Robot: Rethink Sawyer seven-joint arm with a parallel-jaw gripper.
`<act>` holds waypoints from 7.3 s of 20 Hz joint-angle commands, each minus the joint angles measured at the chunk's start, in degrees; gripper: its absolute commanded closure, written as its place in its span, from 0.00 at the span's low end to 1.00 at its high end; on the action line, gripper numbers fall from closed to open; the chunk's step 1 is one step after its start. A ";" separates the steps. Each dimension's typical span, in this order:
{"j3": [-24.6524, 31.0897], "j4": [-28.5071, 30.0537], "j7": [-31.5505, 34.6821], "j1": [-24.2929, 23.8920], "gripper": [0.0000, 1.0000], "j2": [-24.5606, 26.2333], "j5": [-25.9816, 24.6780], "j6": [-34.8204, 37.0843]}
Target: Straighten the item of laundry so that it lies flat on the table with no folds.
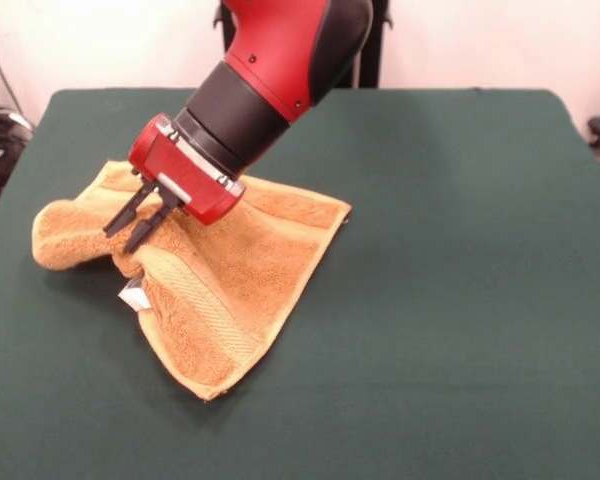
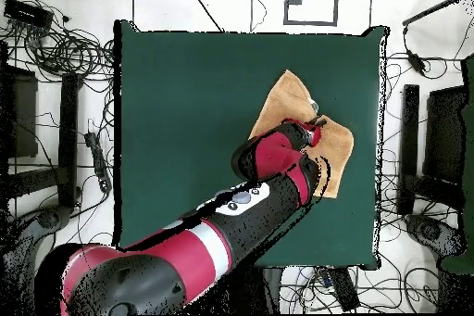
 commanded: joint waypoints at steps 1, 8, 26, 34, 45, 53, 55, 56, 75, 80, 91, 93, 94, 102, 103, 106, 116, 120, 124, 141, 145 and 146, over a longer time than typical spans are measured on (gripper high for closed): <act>2.02 -2.90 7.81 2.15 1.00 1.24 1.17 -4.41; 1.40 -2.70 7.88 2.44 1.00 1.66 1.90 -5.88; 10.13 -1.30 9.39 -1.10 1.00 -1.97 0.37 -3.86; 10.83 -0.84 9.57 -1.45 0.00 -2.25 0.72 -3.01; 12.45 -0.96 8.28 -2.20 0.00 -3.45 -0.57 -0.95; 14.55 -0.04 8.88 -3.30 0.00 -5.43 -0.36 0.36; 18.52 0.26 7.05 -5.63 0.00 -7.86 -2.43 3.44; 19.93 0.38 6.28 -6.50 0.00 -8.67 -2.93 4.75; 21.49 -1.27 2.63 -7.71 0.00 -11.42 -3.58 17.84; 22.88 -0.94 2.82 -8.52 0.00 -13.05 -4.11 18.73; 23.35 -1.55 4.03 -8.72 0.00 -14.90 -4.69 20.51; 23.13 -1.99 3.91 -8.65 0.00 -15.04 -4.65 21.22; 23.21 -2.05 3.91 -8.69 0.00 -15.10 -4.63 21.33; 24.10 -4.39 3.29 -9.74 0.00 -15.45 -4.04 27.49; 25.11 -4.11 3.43 -10.23 0.00 -15.80 -3.62 28.53; 26.61 -3.53 3.82 -10.99 0.00 -16.23 -3.04 30.30; 28.78 -3.02 4.88 -12.06 0.00 -16.93 -3.51 31.76; 28.76 -2.92 5.10 -11.89 0.00 -17.09 -3.66 31.90; 28.70 -3.12 5.17 -11.86 0.00 -17.06 -3.70 32.42; 33.09 -1.82 4.90 -14.48 0.00 -18.62 -2.62 35.11; 34.43 -1.42 5.19 -15.42 0.00 -19.16 -2.29 35.87; 34.75 -1.31 5.33 -15.63 0.00 -19.31 -2.24 35.91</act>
